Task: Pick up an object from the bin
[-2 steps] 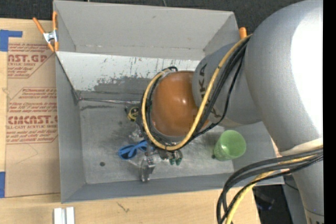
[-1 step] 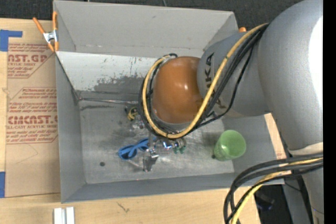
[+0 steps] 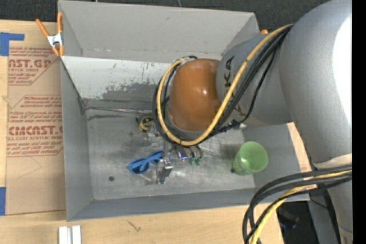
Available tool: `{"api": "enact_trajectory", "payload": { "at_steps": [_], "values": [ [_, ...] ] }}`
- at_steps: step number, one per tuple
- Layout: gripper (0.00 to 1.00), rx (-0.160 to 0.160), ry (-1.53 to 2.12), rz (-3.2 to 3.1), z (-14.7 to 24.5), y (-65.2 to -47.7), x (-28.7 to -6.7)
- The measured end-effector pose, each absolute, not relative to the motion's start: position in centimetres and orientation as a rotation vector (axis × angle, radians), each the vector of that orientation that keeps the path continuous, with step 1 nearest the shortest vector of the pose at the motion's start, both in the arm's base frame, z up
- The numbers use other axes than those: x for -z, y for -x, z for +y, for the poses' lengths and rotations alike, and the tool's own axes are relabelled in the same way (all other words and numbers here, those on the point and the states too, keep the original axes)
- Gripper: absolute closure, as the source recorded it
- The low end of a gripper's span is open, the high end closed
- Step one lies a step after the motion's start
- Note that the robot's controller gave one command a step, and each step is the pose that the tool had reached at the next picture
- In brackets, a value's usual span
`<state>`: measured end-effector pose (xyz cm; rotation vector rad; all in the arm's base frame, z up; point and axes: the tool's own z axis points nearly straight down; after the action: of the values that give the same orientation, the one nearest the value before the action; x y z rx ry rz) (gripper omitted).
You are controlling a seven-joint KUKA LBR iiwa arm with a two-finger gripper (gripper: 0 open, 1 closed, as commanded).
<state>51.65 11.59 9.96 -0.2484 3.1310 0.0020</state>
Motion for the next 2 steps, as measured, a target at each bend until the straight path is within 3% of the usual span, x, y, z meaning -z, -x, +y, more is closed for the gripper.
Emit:
{"api": "enact_trajectory", "payload": {
  "at_steps": [1,2],
  "values": [
    [0.00,0.000,0.349,3.111,12.23,-51.26,-7.34],
    [0.00,0.000,0.348,3.118,12.23,-51.40,-7.50]
  ]
}}
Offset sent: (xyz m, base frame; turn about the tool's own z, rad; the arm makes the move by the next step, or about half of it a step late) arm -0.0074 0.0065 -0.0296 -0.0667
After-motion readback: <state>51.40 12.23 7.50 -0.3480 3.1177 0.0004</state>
